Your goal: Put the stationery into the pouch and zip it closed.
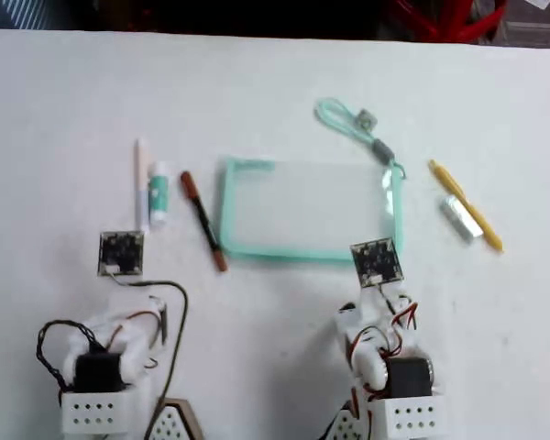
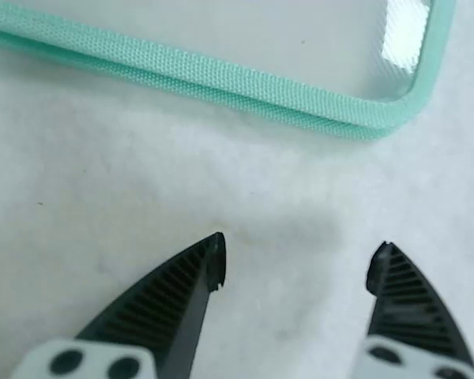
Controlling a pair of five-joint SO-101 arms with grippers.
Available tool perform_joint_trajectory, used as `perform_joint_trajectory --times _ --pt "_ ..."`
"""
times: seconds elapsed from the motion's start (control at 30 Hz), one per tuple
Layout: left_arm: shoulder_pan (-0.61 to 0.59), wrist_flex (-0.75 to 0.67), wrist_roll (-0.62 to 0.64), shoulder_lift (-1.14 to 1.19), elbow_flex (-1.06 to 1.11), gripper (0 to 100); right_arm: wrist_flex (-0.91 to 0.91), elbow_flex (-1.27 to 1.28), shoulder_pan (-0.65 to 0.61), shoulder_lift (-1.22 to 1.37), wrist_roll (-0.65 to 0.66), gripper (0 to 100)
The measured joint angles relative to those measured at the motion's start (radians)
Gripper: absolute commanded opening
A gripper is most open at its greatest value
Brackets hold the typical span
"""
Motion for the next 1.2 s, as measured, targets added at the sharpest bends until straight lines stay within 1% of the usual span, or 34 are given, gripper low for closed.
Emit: perform_joint_trajectory --times 0.37,0.6,1.2 --pt "0.000 0.000 0.000 0.000 0.000 3 0.000 0.000 0.000 0.000 0.000 29.1" --pt "0.000 -0.041 0.000 0.000 0.000 3 0.000 0.000 0.000 0.000 0.000 29.1" --pt "0.000 -0.048 0.000 0.000 0.000 3 0.000 0.000 0.000 0.000 0.000 29.1"
